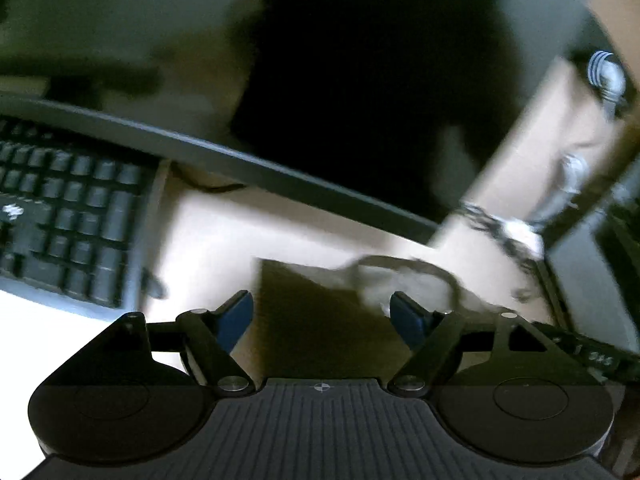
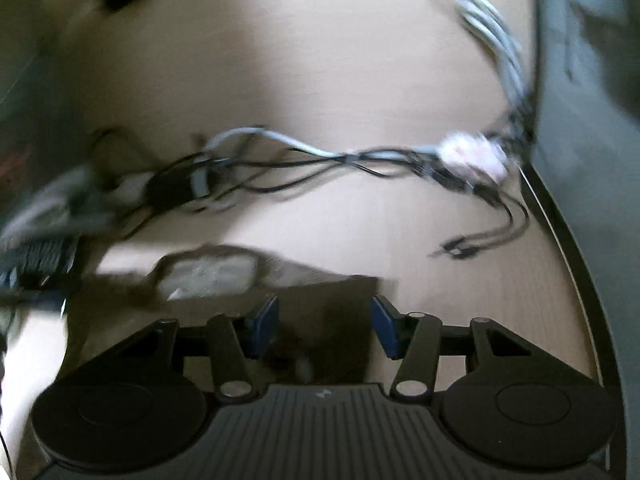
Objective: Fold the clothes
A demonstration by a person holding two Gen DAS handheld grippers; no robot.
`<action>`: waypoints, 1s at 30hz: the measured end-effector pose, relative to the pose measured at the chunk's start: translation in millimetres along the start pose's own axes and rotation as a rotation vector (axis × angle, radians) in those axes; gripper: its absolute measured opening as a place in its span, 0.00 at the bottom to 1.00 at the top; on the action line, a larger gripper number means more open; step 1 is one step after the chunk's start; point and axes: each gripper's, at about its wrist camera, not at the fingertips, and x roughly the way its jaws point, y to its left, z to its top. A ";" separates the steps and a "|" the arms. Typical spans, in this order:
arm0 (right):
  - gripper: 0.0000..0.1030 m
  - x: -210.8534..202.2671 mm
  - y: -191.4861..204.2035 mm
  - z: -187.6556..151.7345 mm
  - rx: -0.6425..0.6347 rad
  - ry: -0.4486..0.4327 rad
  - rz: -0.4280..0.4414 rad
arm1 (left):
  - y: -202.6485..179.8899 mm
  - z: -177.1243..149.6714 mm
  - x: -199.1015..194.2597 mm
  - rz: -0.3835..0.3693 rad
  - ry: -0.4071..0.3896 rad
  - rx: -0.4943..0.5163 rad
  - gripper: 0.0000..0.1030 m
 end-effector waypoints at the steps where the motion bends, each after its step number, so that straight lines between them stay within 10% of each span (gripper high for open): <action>1: 0.49 5.7 -7.9 4.5 0.041 0.008 0.001 | 0.8 0.6 5.9 0.002 0.015 -0.002 0.78; 9: 0.35 43.7 -5.5 26.2 0.109 0.045 0.088 | 0.7 5.4 47.3 -0.029 0.089 -0.008 0.67; 12: 0.17 50.1 11.1 29.5 0.069 0.079 0.114 | -5.2 5.2 52.7 -0.052 0.085 0.042 0.19; 14: 0.15 36.4 17.9 29.4 0.029 0.065 0.121 | -9.9 4.7 40.5 -0.071 0.062 0.091 0.11; 22: 0.13 -115.2 37.9 -16.5 -0.196 -0.005 0.182 | -13.0 -26.0 -85.9 -0.303 -0.070 0.391 0.11; 30: 0.13 -152.5 36.4 -119.7 -0.319 0.174 0.079 | 40.2 -111.3 -106.9 -0.393 0.240 0.440 0.18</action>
